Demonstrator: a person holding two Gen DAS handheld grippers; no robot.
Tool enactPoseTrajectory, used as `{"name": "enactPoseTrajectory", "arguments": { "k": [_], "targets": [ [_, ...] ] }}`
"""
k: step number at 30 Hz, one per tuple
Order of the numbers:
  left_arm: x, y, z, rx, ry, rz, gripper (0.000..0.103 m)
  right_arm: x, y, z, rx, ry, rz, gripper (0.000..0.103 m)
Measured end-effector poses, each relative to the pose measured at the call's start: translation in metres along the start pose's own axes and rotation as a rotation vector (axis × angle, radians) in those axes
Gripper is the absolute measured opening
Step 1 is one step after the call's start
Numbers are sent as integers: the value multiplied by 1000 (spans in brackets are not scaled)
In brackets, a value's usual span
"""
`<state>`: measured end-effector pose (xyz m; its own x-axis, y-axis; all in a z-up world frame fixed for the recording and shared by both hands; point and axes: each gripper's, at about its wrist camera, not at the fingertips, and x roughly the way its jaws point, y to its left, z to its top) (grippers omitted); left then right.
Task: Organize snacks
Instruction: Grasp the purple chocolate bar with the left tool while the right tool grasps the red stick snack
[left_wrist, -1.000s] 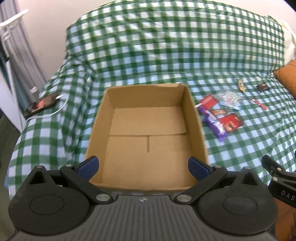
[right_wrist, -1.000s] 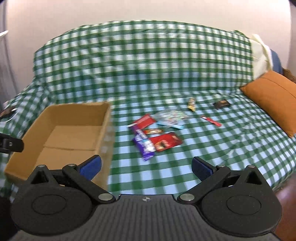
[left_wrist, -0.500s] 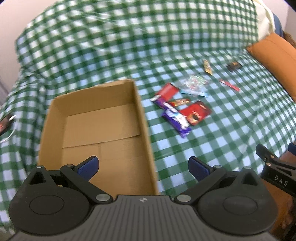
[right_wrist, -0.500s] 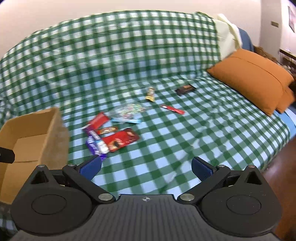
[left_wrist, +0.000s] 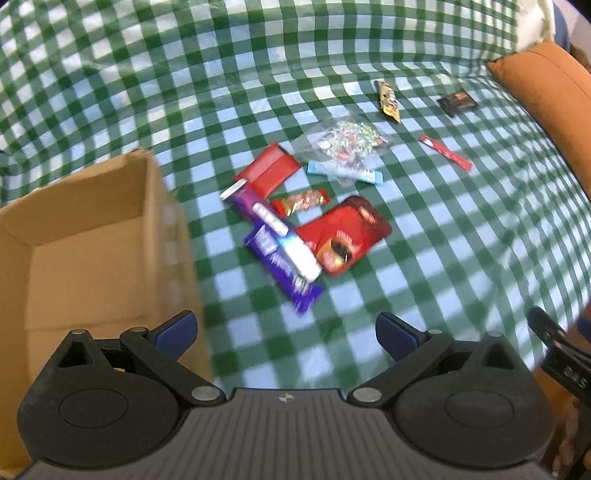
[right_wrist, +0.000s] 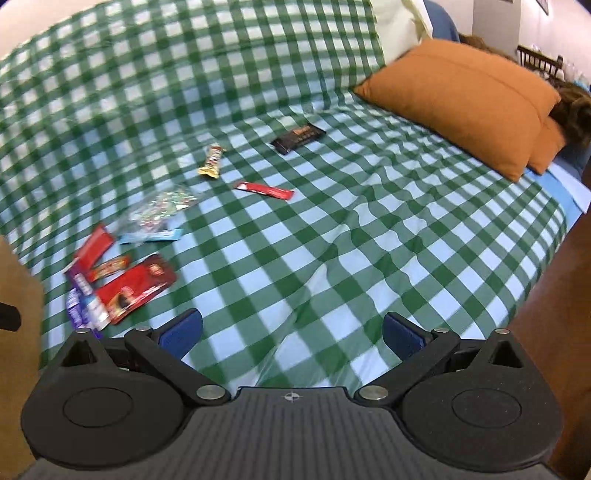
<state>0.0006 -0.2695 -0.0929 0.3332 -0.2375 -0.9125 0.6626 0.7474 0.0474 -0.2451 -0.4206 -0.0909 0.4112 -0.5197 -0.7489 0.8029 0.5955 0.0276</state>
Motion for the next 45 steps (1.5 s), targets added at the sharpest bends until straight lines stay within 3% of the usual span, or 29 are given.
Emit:
{"name": "enactPoseTrajectory", "arguments": {
  "k": [4,8,11,18,22,27,31,35,40,42,45],
  "targets": [
    [47,-9,20,13,16,6,103,38,-4,13,20,27,-20,103],
    [94,11,36,-107,52,35,103,59,-6,19,35,28,-26,103],
    [113,28,47,-207,79,-21,103,66,-6,19,29,33,-25,103],
    [123,52,48,-160,83,23,102,76,4,18,14,41,-11,103],
    [124,85,44,-240,93,91,102,81,11,22,-8,32,-7,103],
    [120,80,43,-225,94,53,103,100,19,47,-65,-44,-5,103],
    [123,70,42,-250,114,8,103,144,24,84,-168,-109,2,103],
    [135,65,40,-281,144,-11,103,205,33,119,-286,-75,64,103],
    [173,73,34,-313,260,45,103,270,42,141,-289,-17,45,103],
    [176,79,32,-329,251,50,103,291,42,141,-273,36,61,103],
    [177,82,34,-329,248,55,103,294,28,143,-168,1,130,103]
  ]
}}
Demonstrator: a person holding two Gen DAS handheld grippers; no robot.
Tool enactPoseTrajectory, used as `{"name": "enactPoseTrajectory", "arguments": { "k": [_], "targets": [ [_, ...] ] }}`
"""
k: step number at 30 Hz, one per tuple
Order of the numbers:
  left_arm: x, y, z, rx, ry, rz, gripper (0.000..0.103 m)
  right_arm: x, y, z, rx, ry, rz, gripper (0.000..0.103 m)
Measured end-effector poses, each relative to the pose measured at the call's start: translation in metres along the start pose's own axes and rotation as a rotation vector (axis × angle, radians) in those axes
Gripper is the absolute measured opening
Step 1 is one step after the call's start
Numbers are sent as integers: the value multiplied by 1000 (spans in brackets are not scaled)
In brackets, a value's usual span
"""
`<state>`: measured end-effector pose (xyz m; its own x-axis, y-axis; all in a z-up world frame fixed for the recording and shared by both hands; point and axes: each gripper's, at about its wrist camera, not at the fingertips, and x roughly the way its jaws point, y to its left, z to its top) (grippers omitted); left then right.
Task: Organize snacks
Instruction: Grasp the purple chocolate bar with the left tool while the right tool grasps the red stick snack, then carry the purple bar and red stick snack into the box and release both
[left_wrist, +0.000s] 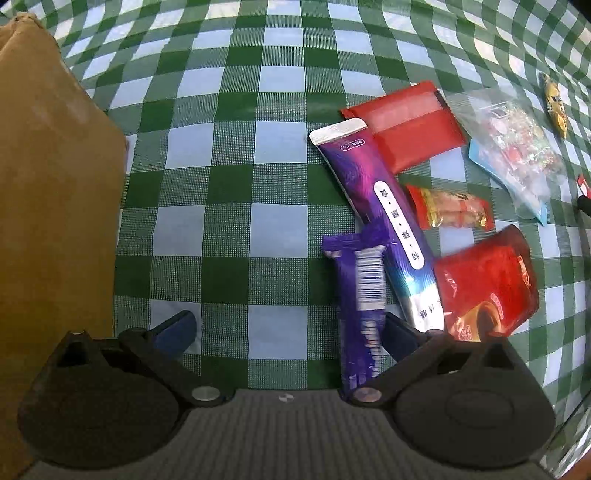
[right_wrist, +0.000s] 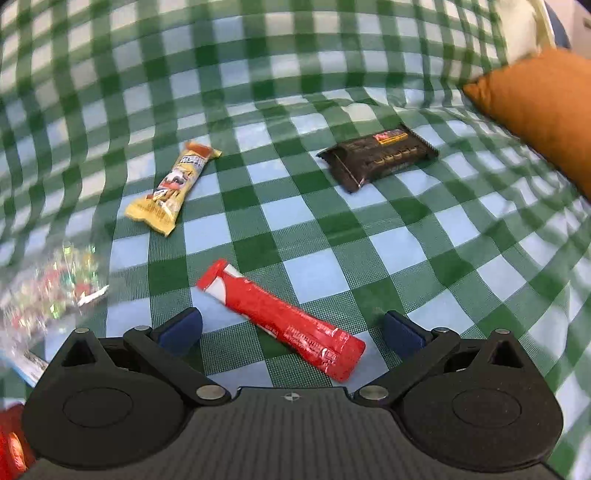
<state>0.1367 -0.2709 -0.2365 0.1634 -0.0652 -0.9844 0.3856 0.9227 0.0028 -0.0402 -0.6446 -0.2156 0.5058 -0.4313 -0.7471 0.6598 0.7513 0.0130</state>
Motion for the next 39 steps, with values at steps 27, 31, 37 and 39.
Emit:
{"name": "enactPoseTrajectory", "arguments": {
  "k": [27,31,37,39],
  "targets": [
    [-181,36,-82,121,-254,-149,15,-228,48,-55,-12,-185,239,2],
    [-223,71,-117,117,-306,-160,15,-310,84,-98,10,-194,375,2],
    [-271,135,-189,82,-343,-141,15,-411,155,-165,-21,-171,536,2],
    [-280,154,-212,65,-346,-136,15,-434,176,-181,-44,-155,574,2]
  ]
}}
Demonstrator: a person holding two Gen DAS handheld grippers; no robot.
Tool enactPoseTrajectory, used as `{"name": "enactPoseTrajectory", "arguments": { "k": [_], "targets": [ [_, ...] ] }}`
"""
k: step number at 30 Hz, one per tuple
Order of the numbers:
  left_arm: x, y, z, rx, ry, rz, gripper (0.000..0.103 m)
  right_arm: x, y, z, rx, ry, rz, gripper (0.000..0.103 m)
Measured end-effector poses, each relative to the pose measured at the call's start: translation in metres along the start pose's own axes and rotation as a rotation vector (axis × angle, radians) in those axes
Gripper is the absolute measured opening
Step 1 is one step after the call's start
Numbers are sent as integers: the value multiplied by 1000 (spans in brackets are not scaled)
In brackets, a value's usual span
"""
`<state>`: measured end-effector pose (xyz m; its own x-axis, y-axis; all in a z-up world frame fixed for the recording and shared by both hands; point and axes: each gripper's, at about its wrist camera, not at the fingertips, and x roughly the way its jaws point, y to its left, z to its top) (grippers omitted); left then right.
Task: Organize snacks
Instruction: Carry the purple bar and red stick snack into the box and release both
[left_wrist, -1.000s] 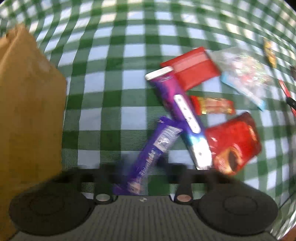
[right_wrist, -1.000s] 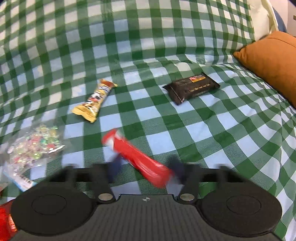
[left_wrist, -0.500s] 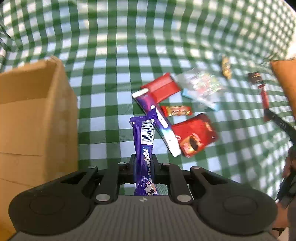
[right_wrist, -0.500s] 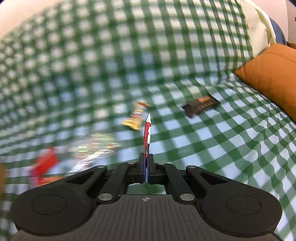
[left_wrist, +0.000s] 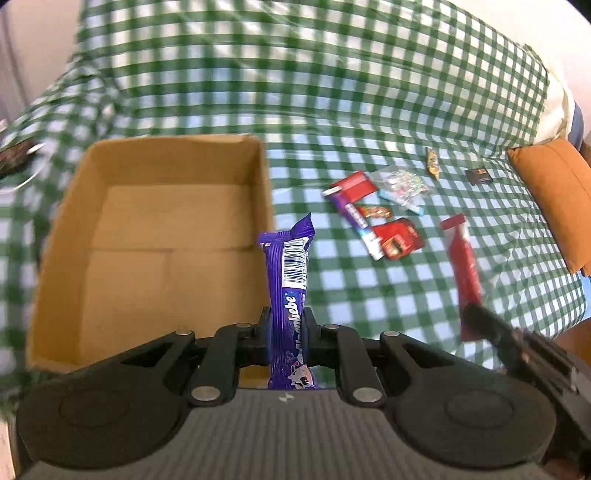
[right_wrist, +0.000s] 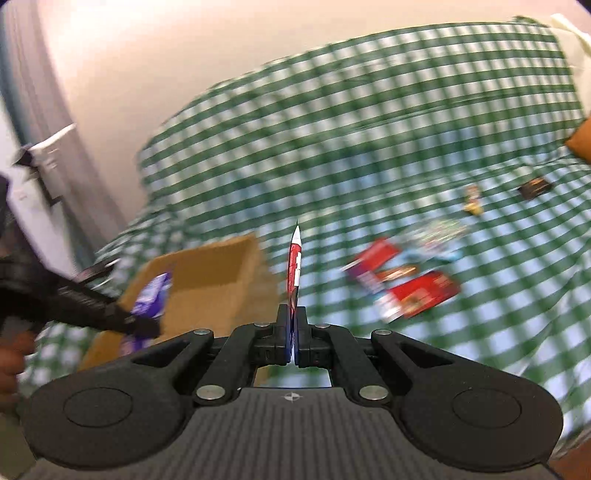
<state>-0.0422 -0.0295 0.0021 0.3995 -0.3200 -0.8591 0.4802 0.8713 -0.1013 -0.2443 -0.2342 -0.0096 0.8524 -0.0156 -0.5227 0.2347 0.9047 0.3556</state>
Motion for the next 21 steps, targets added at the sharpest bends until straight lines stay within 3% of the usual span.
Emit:
{"name": "enactPoseTrajectory", "arguments": {
  "k": [10,21],
  "targets": [
    [-57,59,-74,-61,-31,30,15,-29,107,-46,-120,72,65,2],
    [-85,90,-107,-118,-93,45,15,-42,143,-53,-232,71,81,2]
  ]
}}
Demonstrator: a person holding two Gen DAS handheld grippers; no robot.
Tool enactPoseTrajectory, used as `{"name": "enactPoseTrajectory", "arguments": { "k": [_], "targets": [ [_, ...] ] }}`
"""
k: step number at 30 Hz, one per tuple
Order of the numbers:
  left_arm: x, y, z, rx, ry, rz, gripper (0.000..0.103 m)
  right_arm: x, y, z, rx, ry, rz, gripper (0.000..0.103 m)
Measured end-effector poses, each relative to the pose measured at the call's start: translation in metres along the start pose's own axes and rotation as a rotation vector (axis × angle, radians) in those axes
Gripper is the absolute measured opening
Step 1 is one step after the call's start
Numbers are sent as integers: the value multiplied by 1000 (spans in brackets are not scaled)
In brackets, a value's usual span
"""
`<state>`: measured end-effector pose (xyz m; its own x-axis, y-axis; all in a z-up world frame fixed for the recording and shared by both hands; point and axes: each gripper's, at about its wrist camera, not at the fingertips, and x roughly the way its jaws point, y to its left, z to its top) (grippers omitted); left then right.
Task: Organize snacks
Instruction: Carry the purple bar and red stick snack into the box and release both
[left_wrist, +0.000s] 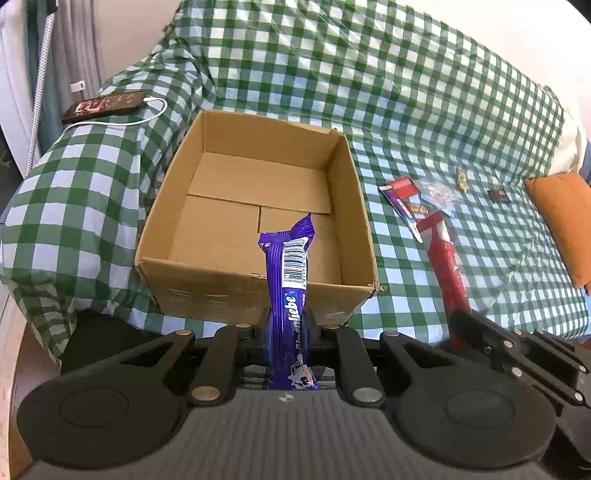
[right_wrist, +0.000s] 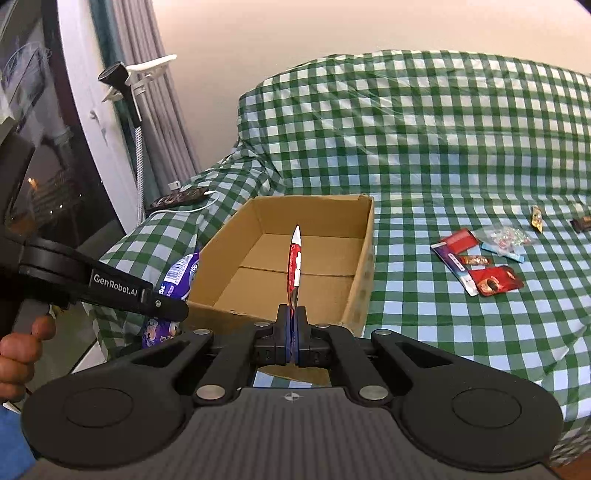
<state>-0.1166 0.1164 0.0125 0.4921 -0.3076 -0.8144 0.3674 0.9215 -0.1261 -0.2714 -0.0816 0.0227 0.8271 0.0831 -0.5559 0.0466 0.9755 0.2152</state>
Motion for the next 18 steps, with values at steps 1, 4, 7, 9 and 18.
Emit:
{"name": "enactPoseTrajectory", "arguments": {
  "k": [1,4,7,9,18],
  "targets": [
    [-1,1,0,-4,-3,-3,15,-1,1,0,-5,0,-2,2],
    [-4,5,-1,-8,-13,-11,15,-2,4,1,-15,1,-10,2],
    [-4,6,-1,-9,-18,-13,15,0,6,1,-18,8,-15,2],
    [-4,9,-1,-13,-17,-17,15,2,6,1,-23,16,-17,2],
    [4,16,1,-34,-8,-23,15,11,12,2,-44,48,-20,2]
  ]
}}
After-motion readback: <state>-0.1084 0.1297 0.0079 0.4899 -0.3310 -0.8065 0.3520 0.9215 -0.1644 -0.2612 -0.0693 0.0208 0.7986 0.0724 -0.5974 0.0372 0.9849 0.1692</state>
